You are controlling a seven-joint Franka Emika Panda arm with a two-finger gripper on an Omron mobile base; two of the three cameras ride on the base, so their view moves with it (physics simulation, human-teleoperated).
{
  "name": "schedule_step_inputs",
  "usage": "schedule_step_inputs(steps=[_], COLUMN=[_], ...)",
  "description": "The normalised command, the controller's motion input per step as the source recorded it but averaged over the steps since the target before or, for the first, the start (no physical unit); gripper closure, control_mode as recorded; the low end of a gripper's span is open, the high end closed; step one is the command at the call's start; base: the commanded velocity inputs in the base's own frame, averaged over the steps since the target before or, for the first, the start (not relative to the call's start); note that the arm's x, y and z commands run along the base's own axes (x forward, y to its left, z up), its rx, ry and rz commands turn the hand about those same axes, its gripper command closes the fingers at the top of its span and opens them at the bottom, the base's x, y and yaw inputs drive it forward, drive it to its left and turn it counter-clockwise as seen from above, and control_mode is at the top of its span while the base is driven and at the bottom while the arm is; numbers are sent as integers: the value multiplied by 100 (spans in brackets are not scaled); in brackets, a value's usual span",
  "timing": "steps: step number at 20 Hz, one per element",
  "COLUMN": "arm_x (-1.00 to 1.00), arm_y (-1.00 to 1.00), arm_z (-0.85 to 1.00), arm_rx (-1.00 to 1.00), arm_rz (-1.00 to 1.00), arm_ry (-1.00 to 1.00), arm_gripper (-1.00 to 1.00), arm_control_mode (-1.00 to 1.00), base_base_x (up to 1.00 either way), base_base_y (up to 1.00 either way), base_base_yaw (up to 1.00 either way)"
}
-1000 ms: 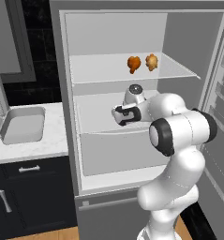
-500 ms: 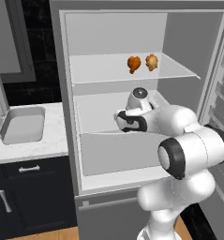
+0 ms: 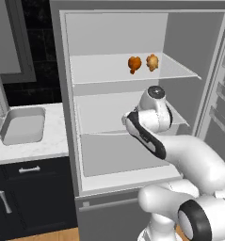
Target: Place one eggplant and one chicken drumstick in each tupperware on the nearby counter, to pack two identical lunches.
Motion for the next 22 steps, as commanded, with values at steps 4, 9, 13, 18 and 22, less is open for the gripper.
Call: schedule_step_inputs(steps=[4, 9, 13, 18, 22], arm_x=[-56, -90, -98, -72, -51], arm_y=[0, -14, -10, 0, 0], arm_z=[96, 31, 0, 0, 0], arm_rx=[0, 0, 0, 0, 0], arm_rz=[0, 0, 0, 0, 0], arm_ry=[49, 33, 0, 0, 0], arm_gripper=[100, 100, 100, 100, 100], arm_control_mode=[-100, -100, -100, -100, -100], base_base_x=[0, 0, 0, 0, 0], base_base_y=[0, 0, 0, 0, 0], base_base_yaw=[0, 0, 0, 0, 0])
